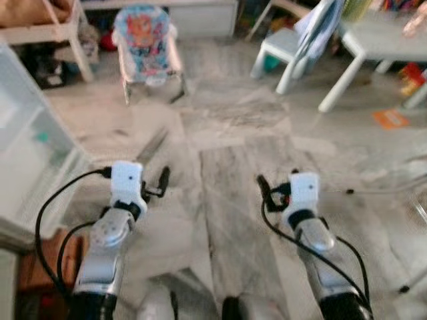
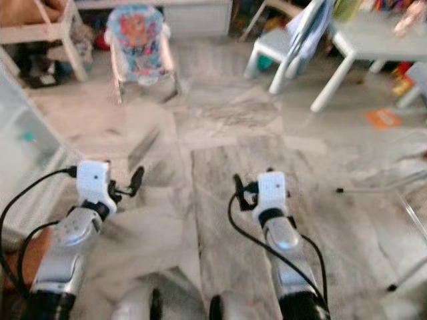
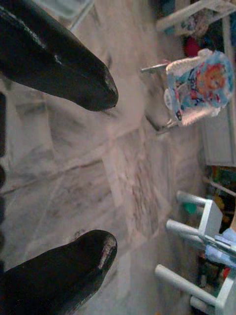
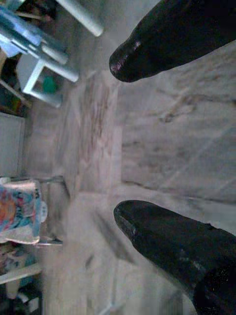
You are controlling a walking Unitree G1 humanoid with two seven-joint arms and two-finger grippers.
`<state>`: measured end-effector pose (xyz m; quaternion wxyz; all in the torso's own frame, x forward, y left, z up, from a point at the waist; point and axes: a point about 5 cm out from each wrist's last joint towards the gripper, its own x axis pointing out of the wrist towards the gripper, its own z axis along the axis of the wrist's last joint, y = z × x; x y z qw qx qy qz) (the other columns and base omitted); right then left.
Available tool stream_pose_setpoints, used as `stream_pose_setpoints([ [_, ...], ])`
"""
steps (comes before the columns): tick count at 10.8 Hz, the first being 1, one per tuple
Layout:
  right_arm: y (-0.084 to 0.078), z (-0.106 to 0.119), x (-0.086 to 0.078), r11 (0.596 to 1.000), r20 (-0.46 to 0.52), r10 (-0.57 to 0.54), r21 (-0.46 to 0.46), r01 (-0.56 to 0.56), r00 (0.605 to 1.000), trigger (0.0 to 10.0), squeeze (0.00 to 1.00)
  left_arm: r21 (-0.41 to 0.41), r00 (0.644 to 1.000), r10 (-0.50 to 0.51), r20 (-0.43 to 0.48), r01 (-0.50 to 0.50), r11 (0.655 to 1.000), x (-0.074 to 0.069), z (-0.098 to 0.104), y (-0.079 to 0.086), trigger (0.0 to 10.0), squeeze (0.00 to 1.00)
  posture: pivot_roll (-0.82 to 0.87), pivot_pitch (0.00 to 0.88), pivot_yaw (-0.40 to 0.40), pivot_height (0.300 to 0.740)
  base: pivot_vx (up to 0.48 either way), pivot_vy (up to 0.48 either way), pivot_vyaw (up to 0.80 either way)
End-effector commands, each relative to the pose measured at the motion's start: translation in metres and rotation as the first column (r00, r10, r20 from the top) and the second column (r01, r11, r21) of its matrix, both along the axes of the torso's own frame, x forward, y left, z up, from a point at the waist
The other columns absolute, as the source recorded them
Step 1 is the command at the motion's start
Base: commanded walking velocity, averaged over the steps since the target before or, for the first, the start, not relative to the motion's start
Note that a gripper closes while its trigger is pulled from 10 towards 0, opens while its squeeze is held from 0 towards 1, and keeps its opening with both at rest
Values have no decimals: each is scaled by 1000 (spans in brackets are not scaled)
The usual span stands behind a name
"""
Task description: Restocking fridge
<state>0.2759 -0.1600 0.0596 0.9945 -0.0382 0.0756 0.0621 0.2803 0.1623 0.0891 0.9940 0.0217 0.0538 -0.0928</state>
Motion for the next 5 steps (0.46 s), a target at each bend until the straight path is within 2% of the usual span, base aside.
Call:
stream_pose_setpoints([
  [1, -5, 1, -1, 1000, -1, -12, -8, 12, 1000, 10000, 0, -18, 1000, 8, -6, -8, 1000, -2, 0, -1, 10000, 0, 45, 158, -36, 740, 0, 0, 0],
  [5, -1, 1, 0, 1000, -6, 19, -18, -19, 1000, 10000, 0, -7, 1000, 13, -18, -13, 1000, -5, -3, -4, 10000, 0, 54, 148, -52, 740, 0, 0, 0],
])
